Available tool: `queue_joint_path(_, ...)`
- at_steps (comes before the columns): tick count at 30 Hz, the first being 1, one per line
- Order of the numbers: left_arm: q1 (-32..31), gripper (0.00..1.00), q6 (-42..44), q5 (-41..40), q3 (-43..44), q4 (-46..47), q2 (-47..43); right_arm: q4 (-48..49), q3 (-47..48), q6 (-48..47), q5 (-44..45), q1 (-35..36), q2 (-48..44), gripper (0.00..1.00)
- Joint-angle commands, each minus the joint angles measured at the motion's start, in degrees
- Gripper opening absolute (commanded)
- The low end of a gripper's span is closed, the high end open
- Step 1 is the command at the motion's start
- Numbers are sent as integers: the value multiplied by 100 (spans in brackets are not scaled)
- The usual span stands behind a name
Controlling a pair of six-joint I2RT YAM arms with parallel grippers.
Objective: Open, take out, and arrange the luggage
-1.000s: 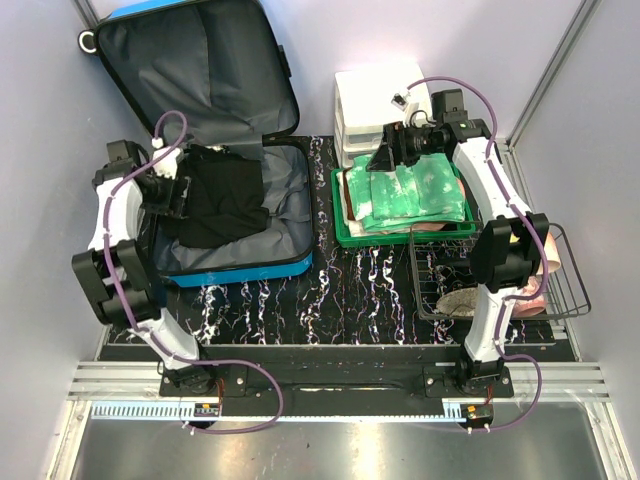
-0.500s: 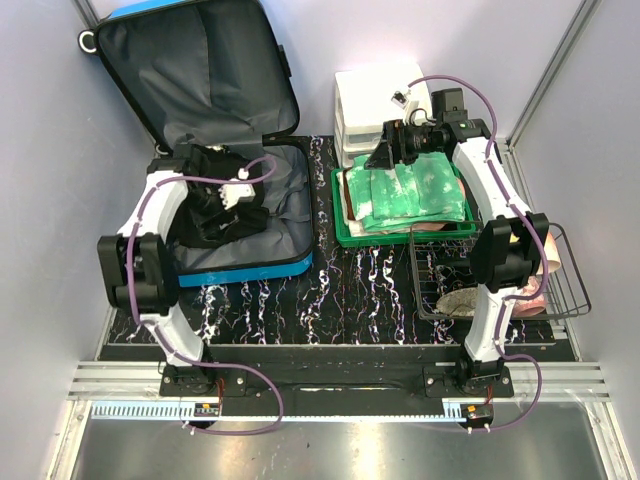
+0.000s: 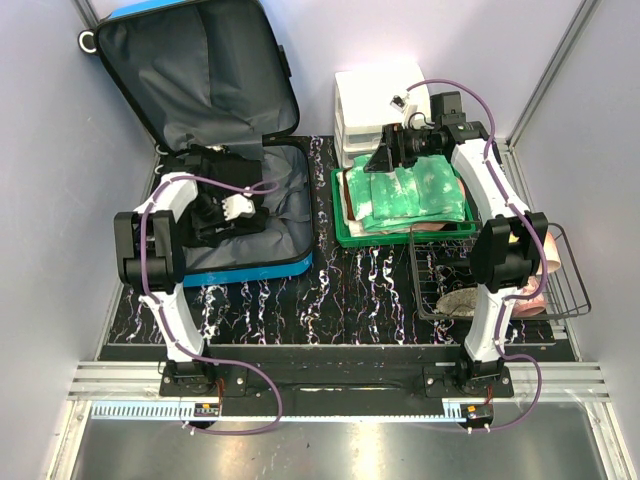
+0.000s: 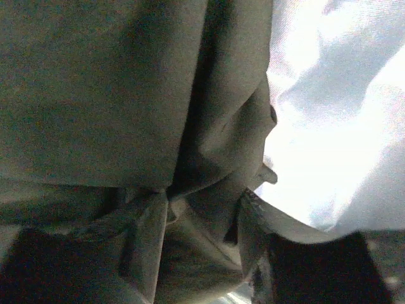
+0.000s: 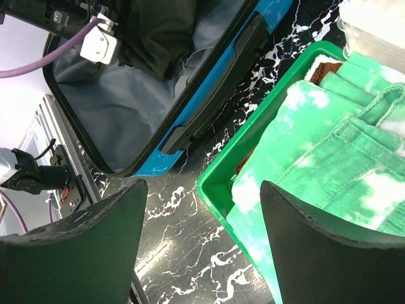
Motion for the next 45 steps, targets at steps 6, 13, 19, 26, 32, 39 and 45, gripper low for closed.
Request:
queue_joint_path(6,97,9,345,308,821,-513,98,18,89,-89,-37,48,-257,81)
queue_joint_path(13,88,0,-515,1468,2418,-2076,168,429,37,86,-168,57,-257,81)
queue_joint_path(19,44,0,-912,2014,2782,-2475,63,2052,-754,104,-257,320,-599,94)
queue_joint_path(26,53,0,-966,2005,2571,-2290,-87,4541,-1510,-509,437,1514,-504,100)
queue_joint_path(32,62,0,-921,1979,2386,-1956,-166,5519,-1187,-1336,763,2596,496,100)
queue_joint_path(39,236,46,-1498,1899,2254,-1623,-175,5311,-219,-1575,746,3019,1641,99)
queue_joint_path(45,1256,99,-3117,2516,4562,-1342,580,5089,-613,-1267,921,3019,1388,97)
